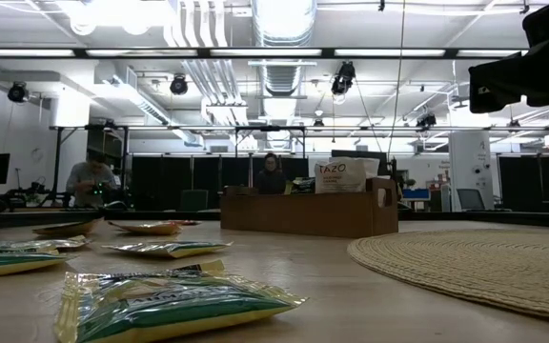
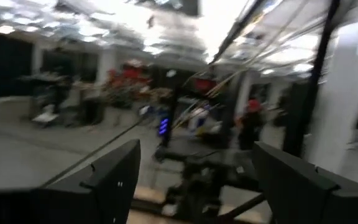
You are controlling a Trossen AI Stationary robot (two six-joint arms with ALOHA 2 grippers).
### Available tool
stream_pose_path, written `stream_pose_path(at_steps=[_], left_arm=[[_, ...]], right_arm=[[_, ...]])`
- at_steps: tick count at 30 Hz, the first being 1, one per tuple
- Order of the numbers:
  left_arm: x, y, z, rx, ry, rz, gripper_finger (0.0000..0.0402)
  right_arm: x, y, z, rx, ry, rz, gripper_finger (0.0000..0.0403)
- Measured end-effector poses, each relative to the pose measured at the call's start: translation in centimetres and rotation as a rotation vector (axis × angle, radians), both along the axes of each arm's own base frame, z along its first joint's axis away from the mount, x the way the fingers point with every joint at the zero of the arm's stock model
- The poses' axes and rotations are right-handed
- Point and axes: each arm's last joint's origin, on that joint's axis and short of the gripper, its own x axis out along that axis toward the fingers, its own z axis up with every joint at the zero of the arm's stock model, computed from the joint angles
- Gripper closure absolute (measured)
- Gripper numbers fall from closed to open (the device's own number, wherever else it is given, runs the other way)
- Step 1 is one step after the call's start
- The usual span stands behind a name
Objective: Pick & Place Tea
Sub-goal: Put the yellow tea bag into the middle section of the wooden organizer
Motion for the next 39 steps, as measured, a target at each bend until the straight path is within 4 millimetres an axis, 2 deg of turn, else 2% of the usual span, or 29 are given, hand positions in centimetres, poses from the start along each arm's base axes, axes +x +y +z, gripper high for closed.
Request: stream_pose_path(at_steps=[7,17,27,39], left_arm=[[0.8,0.2,-0.6,0.01,0.104,0.052,0.0102],[3.4,1.3,-2.3,0.067,0.284,0.212,0.0106],[7.0,3.6,-4.8,0.073,0.476,0.325,0.0106],[9.7,6.8,-6.2,0.139,0.569,0.426,0.0106]], right_arm=[[0.0,0.0,0.0,0.0,0.0,0.0,0.0394],[0.0,0.0,0.0,0.0,-0.001,0.0,0.0394],[0.0,0.0,0.0,0.0,-0.001,0.0,0.0394],[0.0,0.0,0.0,0.0,-0.001,0.0,0.0394]])
